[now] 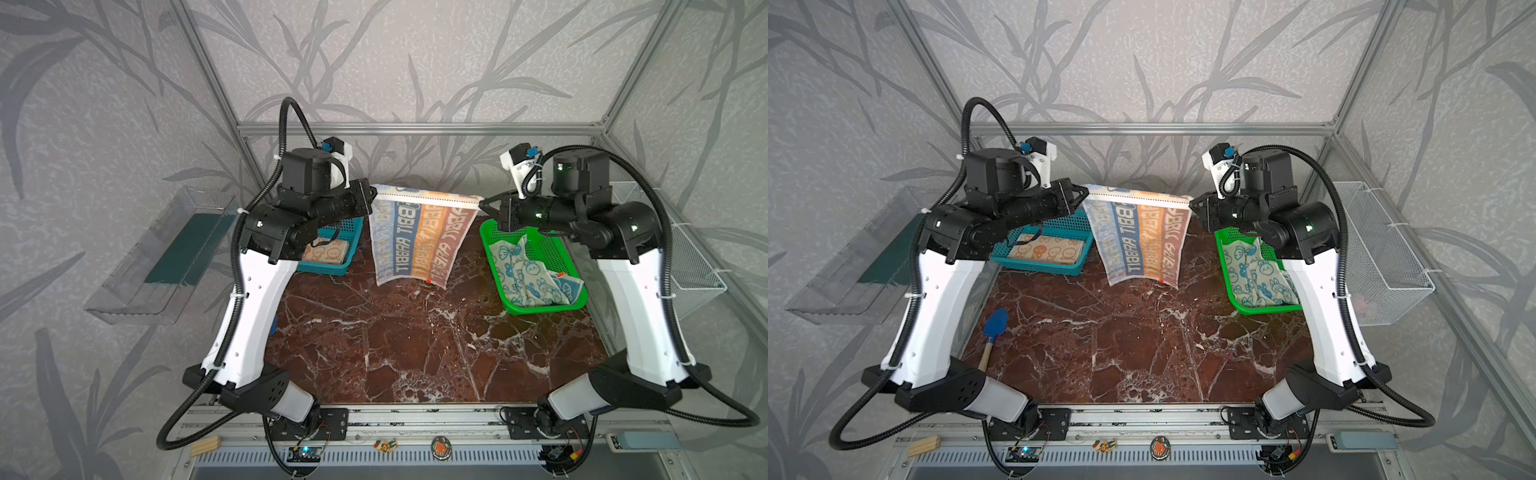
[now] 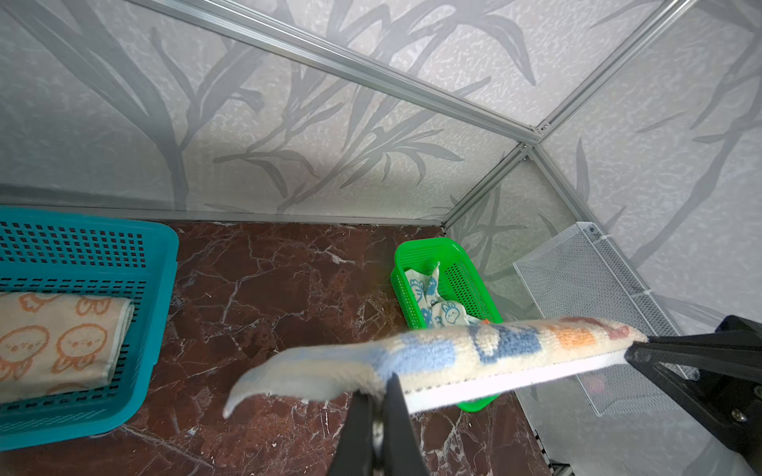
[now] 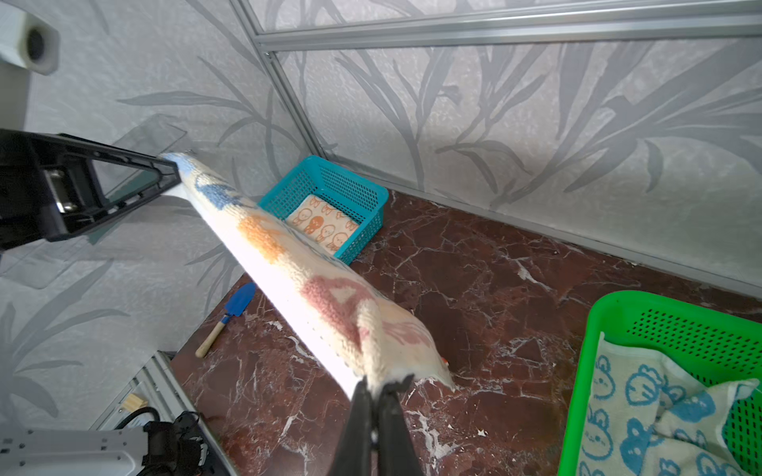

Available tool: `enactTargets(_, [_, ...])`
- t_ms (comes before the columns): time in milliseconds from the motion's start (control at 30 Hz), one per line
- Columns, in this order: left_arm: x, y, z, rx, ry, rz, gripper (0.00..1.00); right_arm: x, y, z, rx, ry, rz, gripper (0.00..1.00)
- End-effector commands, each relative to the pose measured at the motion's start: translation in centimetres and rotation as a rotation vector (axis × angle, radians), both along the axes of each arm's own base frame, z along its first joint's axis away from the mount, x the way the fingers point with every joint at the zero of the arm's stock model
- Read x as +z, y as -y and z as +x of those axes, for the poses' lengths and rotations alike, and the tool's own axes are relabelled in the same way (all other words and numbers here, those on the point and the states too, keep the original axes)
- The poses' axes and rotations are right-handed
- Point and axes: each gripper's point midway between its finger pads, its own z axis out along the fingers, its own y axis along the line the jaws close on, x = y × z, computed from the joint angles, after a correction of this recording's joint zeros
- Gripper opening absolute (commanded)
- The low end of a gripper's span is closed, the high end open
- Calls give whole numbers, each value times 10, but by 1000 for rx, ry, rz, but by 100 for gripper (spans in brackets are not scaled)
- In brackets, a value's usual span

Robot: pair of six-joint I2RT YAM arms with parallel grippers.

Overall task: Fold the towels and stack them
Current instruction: 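Carry the held edge over the far edge and lower it with both grippers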

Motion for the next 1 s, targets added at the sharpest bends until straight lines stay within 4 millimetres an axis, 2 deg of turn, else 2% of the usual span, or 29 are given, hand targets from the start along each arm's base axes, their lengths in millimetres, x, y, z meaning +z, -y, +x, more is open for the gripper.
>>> enactTargets(0, [12,-26,-30,74,57,21,0,23,11,-35,33,81,41,0])
enactTargets(100, [18,-28,-55,65,68,-11,0,34,16,-59,64,121,68,0])
enactTargets(167, [21,-32,-63,81,66,-24,0,37,19,-66,62,130,71,0])
enactTargets(233, [18,-34,-61,97,50,-20,0,36,21,-62,43,122,57,0])
enactTargets(300, [9,-31,-48,112,25,-1,0,27,23,-46,4,95,24,0])
enactTargets(367, [-7,-26,-28,114,-12,32,0,12,24,-24,-43,53,-17,0])
enactTargets(500, [-59,-10,26,93,-131,98,0,-30,19,30,-100,-45,-89,0])
enactTargets(600, [-101,-4,70,93,-206,140,0,-71,15,71,-116,-126,-121,0])
enactTargets(700, [-144,1,115,79,-298,104,0,-116,14,117,-129,-219,-122,0])
enactTargets(833, [-191,4,166,69,-376,84,0,-162,14,172,-128,-311,-98,0])
enactTargets(967, [-218,4,198,66,-416,97,0,-202,7,200,-95,-415,-135,0])
